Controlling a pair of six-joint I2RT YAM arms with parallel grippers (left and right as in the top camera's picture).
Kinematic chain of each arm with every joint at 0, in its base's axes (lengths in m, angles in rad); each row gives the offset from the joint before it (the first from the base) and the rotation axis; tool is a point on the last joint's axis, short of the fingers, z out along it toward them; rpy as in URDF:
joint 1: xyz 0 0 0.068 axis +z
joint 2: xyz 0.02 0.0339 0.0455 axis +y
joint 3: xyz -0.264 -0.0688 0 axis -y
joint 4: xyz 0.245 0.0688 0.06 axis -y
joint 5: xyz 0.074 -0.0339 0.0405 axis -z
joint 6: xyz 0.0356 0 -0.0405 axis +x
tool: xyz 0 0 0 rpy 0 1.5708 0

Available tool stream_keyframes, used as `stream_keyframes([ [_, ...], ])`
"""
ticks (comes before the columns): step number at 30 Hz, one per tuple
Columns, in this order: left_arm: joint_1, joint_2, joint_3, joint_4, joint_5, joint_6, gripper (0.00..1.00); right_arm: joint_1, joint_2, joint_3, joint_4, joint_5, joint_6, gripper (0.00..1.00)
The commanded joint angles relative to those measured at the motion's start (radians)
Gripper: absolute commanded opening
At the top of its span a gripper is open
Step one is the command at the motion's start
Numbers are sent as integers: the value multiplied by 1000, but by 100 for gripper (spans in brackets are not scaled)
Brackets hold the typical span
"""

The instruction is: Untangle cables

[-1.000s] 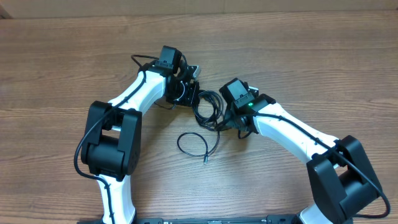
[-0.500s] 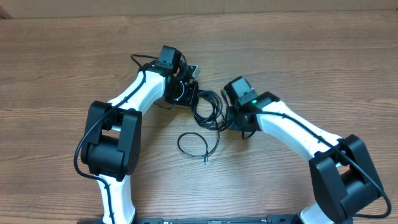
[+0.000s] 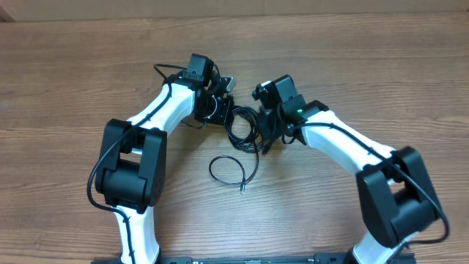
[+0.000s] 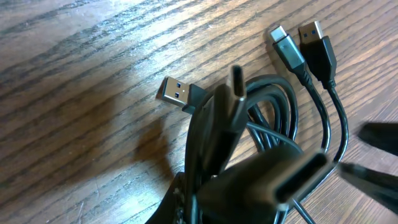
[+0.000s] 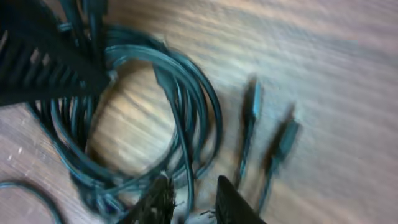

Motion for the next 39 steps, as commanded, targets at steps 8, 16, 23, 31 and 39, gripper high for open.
stream_keyframes([
  [8, 5, -20, 0, 4, -10, -6, 4, 24, 108, 23, 143, -37, -156, 29],
  [16, 5, -20, 0, 4, -10, -7, 4, 24, 190, 23, 141, -29, -207, 26],
  [23, 5, -20, 0, 4, -10, -7, 4, 26, 74, 32, 23, -50, -96, 4],
  [31, 5, -20, 0, 4, -10, -6, 4, 29, -83, 32, -52, -58, -41, 4],
  [39, 5, -20, 0, 4, -10, -7, 4, 29, -60, 28, -183, 148, 217, 4],
])
